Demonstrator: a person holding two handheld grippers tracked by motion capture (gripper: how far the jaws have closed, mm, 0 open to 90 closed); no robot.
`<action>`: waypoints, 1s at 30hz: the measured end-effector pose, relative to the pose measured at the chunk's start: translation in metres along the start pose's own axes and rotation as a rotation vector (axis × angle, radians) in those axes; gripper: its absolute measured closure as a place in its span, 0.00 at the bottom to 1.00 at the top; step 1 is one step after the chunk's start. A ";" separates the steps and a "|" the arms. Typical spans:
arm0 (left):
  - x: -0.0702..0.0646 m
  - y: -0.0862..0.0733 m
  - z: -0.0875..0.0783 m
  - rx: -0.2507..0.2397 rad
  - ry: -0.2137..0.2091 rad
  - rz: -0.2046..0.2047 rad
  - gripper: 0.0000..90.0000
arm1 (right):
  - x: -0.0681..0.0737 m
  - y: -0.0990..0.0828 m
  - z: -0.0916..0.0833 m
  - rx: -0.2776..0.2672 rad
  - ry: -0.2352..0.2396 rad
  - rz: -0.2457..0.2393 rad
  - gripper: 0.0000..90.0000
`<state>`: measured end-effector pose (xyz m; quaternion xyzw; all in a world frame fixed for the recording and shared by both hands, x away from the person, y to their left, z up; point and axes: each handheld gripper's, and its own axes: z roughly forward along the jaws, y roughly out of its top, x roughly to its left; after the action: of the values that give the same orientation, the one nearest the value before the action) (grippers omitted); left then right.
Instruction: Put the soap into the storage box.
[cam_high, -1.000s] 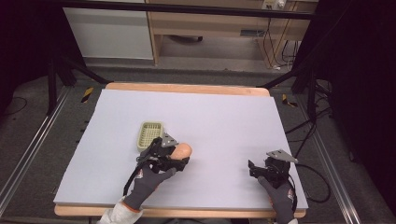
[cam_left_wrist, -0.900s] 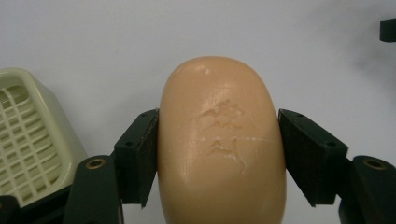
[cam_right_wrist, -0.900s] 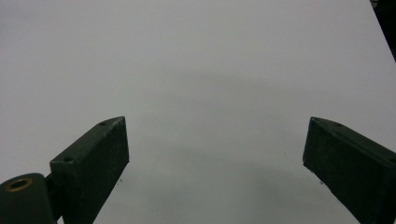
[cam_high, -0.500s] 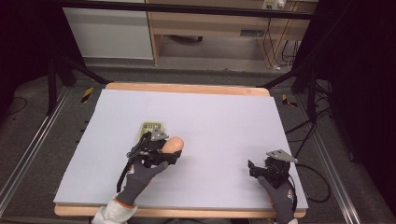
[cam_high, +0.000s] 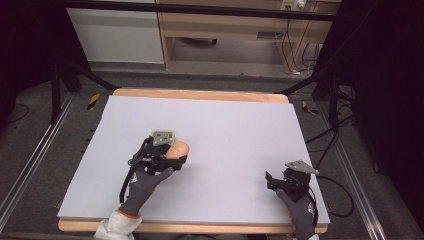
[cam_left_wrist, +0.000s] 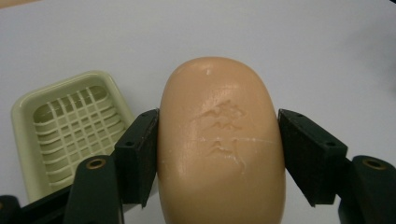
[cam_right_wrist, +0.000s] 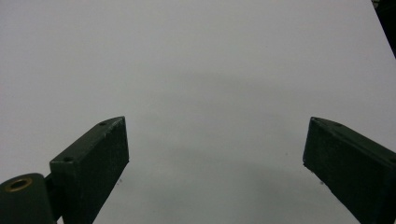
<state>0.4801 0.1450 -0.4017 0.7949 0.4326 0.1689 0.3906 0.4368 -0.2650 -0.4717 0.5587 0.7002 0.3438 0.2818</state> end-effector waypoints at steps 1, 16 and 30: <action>0.000 0.000 0.000 0.000 0.000 0.000 0.36 | 0.000 0.000 0.000 0.000 0.000 0.000 0.08; 0.018 0.006 -0.005 -0.021 0.037 -0.028 0.36 | 0.001 0.000 0.000 -0.003 0.000 0.001 0.08; 0.042 0.010 0.001 -0.014 0.075 -0.055 0.36 | 0.001 0.000 0.000 0.000 -0.004 -0.004 0.08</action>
<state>0.5102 0.1763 -0.3973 0.7730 0.4676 0.1908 0.3840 0.4371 -0.2643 -0.4719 0.5580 0.7008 0.3421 0.2838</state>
